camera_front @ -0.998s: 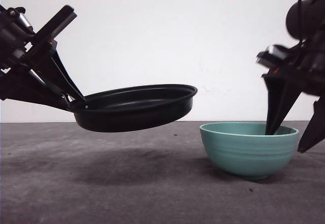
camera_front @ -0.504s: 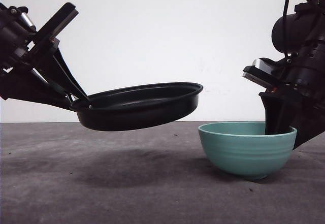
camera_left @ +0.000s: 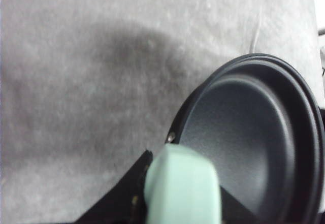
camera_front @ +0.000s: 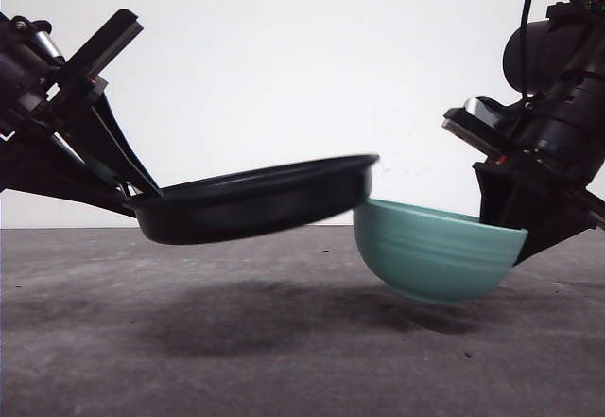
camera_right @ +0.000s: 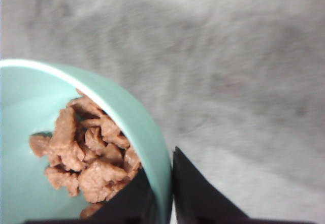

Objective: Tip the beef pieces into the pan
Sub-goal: 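Grasp the rim of the green bowl with the right gripper, then lift the bowl with the right gripper over the held pan, then tilt the bowl with the right gripper, pouring beef into the pan, then lower the empty bowl onto the table with the right gripper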

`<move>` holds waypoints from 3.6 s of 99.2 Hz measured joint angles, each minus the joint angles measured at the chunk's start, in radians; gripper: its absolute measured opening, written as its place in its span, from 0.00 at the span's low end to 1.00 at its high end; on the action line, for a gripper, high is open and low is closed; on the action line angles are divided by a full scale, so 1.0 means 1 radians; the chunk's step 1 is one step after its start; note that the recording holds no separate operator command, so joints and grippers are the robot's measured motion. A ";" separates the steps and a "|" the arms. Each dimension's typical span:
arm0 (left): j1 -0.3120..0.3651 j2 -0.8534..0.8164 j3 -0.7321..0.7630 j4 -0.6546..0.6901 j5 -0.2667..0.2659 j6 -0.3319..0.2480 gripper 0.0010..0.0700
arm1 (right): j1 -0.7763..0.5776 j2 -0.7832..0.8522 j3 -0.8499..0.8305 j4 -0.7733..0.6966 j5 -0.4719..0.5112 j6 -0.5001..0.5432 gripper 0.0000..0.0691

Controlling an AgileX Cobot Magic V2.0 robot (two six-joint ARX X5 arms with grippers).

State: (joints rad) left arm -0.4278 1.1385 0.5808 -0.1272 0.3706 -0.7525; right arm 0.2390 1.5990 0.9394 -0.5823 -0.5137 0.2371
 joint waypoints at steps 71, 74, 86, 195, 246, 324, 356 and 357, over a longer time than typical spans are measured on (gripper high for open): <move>-0.043 0.002 0.039 -0.106 -0.059 -0.004 0.05 | 0.028 -0.309 0.001 0.239 0.200 0.080 0.02; -0.045 0.004 0.051 -0.123 -0.065 0.006 0.05 | 0.052 -0.328 0.001 0.267 0.220 0.083 0.02; -0.045 0.013 0.093 -0.135 -0.069 0.027 0.05 | 0.169 -0.380 0.004 0.359 0.336 0.079 0.02; -0.053 0.014 0.173 -0.190 -0.049 0.007 0.05 | 0.781 -0.306 0.008 0.756 1.223 -0.685 0.02; -0.053 0.014 0.173 -0.186 -0.030 -0.029 0.05 | 0.780 -0.256 0.008 0.904 1.131 -1.056 0.02; 0.031 0.014 0.173 -0.187 -0.027 -0.046 0.05 | 0.727 -0.249 0.008 1.117 1.033 -1.228 0.02; 0.039 0.014 0.173 -0.183 -0.030 -0.034 0.05 | 0.651 -0.265 0.008 0.930 1.028 -0.852 0.03; 0.039 0.014 0.173 -0.183 -0.031 -0.032 0.05 | 0.645 -0.268 0.008 0.910 1.026 -0.826 0.03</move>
State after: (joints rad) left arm -0.3885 1.1530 0.7536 -0.3107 0.3401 -0.7849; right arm 0.8845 1.3312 0.9474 0.3275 0.5125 -0.5892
